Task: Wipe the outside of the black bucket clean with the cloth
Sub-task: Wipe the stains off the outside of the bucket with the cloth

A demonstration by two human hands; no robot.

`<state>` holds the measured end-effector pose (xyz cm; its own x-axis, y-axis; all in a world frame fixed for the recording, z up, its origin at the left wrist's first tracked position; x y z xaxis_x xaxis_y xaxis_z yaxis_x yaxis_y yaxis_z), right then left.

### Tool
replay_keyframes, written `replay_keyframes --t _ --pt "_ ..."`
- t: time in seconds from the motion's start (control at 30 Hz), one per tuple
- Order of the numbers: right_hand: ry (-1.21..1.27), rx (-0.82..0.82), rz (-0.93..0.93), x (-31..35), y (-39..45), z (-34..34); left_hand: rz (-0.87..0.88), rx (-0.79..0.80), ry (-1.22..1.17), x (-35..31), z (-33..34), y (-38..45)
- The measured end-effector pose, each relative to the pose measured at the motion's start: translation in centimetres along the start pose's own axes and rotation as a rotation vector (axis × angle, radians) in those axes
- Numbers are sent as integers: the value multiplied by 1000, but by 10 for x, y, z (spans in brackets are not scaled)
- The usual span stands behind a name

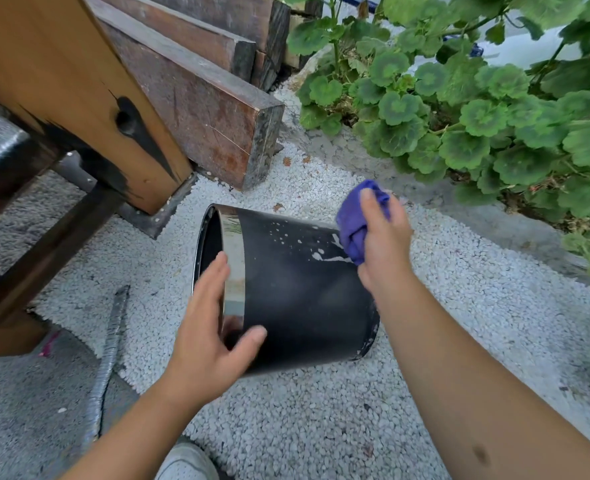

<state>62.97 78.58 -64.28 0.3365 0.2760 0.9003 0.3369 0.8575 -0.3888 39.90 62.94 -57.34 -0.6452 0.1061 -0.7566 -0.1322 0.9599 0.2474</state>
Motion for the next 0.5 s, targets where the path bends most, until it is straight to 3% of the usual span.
replay_keyframes --t 0.1,0.2,0.33,0.43,0.5 --pt "-210 148 -152 6 -28 44 -244 -161 -218 17 -5 42" --pt "-321 200 -223 7 -44 62 -354 -114 35 31 8 71" --pt "-507 162 -385 21 -56 67 -241 93 94 13 30 69" --pt "-834 202 -582 13 -75 80 -160 131 124 -7 39 66" --pt "-915 195 -677 7 -83 81 -127 146 153 -16 43 65"
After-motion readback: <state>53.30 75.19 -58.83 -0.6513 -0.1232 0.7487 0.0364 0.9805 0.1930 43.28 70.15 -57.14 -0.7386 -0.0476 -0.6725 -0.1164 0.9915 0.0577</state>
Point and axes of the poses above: each hand's wrist, its own y-axis towards the middle knuckle, its own z-axis out of the palm, x = y × z, the point moved 10 cm from there along y, towards the middle knuckle, and after that the axes turned 8 degrees about -x, right-handed, at the moved point
